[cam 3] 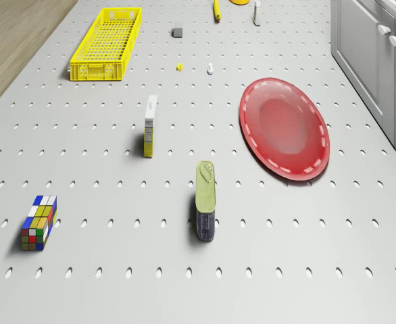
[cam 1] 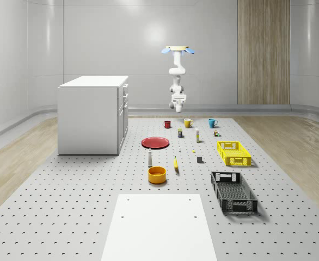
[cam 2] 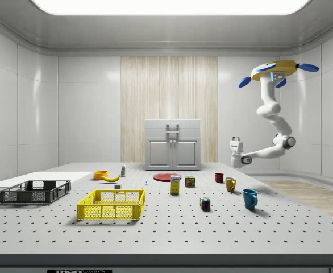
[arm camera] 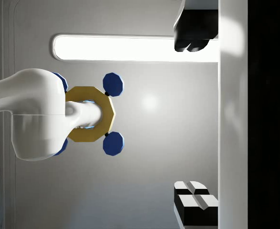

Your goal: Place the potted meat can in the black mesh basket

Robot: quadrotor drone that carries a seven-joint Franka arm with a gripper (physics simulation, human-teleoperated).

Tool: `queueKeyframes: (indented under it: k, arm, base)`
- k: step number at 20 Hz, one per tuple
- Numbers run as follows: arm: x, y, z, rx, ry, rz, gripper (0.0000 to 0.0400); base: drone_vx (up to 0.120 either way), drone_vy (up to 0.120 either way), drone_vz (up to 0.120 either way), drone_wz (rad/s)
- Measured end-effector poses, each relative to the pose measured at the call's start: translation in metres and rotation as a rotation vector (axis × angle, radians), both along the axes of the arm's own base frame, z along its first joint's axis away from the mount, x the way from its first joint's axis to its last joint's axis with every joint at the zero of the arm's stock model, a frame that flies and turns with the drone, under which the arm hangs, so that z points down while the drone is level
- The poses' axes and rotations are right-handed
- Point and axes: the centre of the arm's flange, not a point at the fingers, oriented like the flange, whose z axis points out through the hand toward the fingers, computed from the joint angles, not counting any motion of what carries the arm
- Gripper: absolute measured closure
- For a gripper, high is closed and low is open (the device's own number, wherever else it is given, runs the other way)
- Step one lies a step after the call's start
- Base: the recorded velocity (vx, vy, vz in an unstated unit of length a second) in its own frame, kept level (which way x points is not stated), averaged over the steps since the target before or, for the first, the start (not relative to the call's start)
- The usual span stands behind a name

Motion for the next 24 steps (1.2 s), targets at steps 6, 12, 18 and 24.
queueKeyframes:
  k: [6,12,18,24]
  arm:
    - [0.0,0.001,0.0,-0.008,-0.005,0.0,0.0]
    - [-0.001,0.003,0.0,-0.029,-0.009,-0.001,0.0]
    - [-0.001,0.009,0.0,-0.088,-0.014,-0.002,0.0]
    - [-0.002,0.025,-0.003,-0.25,-0.018,-0.006,0.0]
  base:
    - [0.12,0.0,0.0,0.0]
    - [0.12,0.0,0.0,0.0]
    - [0.12,0.0,0.0,0.0]
    - [0.12,0.0,0.0,0.0]
